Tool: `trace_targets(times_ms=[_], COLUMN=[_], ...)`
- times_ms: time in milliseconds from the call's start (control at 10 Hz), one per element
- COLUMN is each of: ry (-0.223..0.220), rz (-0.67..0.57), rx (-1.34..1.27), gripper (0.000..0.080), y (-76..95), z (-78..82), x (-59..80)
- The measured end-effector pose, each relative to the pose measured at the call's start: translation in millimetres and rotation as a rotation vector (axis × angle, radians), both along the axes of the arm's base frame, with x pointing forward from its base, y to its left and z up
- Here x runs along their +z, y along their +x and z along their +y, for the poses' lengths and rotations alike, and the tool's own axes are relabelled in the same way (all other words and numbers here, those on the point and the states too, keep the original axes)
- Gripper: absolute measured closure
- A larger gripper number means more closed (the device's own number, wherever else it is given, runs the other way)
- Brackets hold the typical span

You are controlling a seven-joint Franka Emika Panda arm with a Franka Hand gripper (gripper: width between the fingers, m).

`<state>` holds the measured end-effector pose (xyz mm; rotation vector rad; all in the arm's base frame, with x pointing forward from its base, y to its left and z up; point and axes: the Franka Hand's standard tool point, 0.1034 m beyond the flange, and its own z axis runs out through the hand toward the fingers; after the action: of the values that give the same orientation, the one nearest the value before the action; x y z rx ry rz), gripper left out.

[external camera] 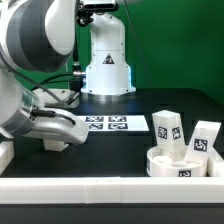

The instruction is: Assemble stool

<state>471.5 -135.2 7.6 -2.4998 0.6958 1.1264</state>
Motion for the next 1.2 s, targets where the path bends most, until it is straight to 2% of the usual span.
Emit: trace_targets(times_ms=[300,500,700,800,900,1100,1200], ry=[0.002,-0.005,-0.004,-0.005,-0.005,-0.006,-0.007], rz=[0.002,-0.008,-0.009,-0.01,-0.01,-0.015,-0.033], rx=[-0.002,0.008,0.008,0.008,0.008,0.009,0.011], gripper=[0.0151,0.0151,0.0408,0.0408,0.0464,0.0464,0.0464], y=[-2.7,0.7,1.1,1.2,1.3,4.0,11.9], z=[-2.4,1.7,2.3,2.1,2.1,2.1,2.4], x=[-1.6,-3.1,-3.2,-3.0,-3.1,-1.3,9.8])
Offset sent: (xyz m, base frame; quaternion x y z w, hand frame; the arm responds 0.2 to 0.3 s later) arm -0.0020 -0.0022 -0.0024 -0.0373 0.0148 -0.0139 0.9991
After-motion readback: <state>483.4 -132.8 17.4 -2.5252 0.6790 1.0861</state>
